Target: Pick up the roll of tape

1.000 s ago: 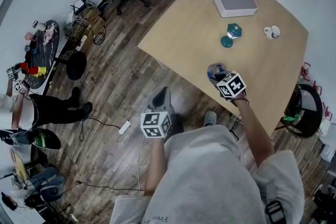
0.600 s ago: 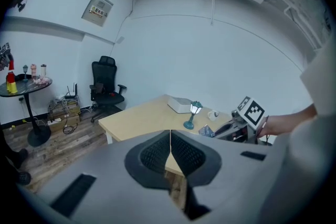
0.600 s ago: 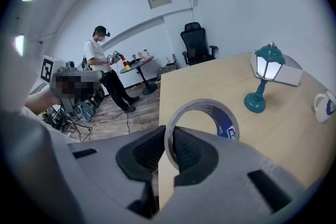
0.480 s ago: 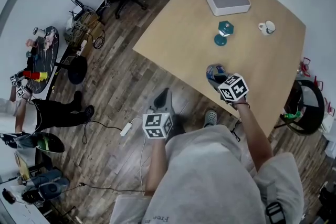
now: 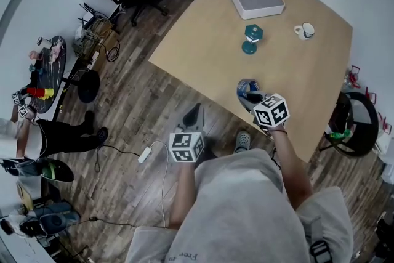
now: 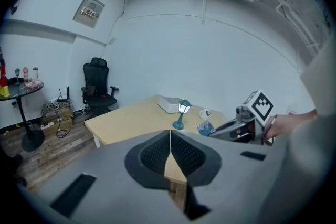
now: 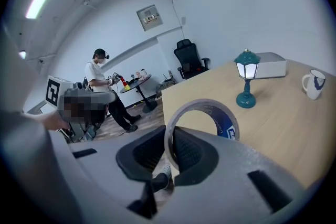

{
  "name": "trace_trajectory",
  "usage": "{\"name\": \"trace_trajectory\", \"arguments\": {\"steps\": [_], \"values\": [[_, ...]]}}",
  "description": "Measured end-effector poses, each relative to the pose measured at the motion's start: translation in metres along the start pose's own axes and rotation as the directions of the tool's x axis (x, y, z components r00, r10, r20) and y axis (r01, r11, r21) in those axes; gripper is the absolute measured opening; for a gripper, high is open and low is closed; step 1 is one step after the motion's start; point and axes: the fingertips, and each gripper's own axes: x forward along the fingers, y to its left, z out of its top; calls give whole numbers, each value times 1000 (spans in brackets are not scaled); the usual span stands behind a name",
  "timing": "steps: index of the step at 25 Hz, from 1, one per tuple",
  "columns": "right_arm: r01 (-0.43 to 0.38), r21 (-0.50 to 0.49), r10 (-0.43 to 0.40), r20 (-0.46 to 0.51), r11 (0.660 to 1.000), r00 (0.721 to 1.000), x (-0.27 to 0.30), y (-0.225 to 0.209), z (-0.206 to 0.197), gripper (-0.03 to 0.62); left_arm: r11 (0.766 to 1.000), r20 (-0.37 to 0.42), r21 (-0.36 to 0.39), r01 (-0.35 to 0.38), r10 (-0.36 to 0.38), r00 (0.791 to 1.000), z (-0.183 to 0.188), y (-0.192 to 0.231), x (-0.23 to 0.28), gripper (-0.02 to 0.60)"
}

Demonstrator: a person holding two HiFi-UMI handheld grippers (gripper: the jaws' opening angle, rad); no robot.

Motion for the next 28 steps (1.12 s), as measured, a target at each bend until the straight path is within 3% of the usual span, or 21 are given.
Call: {"name": "trace_trajectory", "arguments": {"steps": [10, 21, 28], "values": [[-5, -37, 11, 154, 999, 988, -38, 15, 4, 46, 998, 3, 50, 35, -35, 999, -1, -56, 18, 6], [11, -26, -2, 301, 1000, 954, -75, 13, -7, 46, 996, 4, 44, 74, -74, 997, -10, -107, 33, 6], [-17, -49, 31, 289, 999, 957, -79, 23, -27, 46, 997, 1, 30, 78, -78, 997, -15, -122, 37, 6]]}}
